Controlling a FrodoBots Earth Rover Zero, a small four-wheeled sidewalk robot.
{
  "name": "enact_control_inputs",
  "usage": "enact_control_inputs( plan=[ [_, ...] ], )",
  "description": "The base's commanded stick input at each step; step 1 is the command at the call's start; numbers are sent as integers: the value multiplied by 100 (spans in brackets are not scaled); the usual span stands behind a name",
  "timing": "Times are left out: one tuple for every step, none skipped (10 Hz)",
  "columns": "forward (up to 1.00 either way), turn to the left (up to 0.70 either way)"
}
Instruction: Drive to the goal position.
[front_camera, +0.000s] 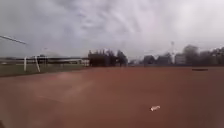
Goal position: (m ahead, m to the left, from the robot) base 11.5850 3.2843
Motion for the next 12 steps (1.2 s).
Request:
enact_control_inputs(
  plan=[
    [50, 0],
    [50, 0],
    [50, 0],
    [50, 0],
    [50, 0],
    [50, 0],
    [50, 0],
    [50, 0],
    [50, 0],
    [50, 0],
    [50, 0],
    [50, 0]
  ],
)
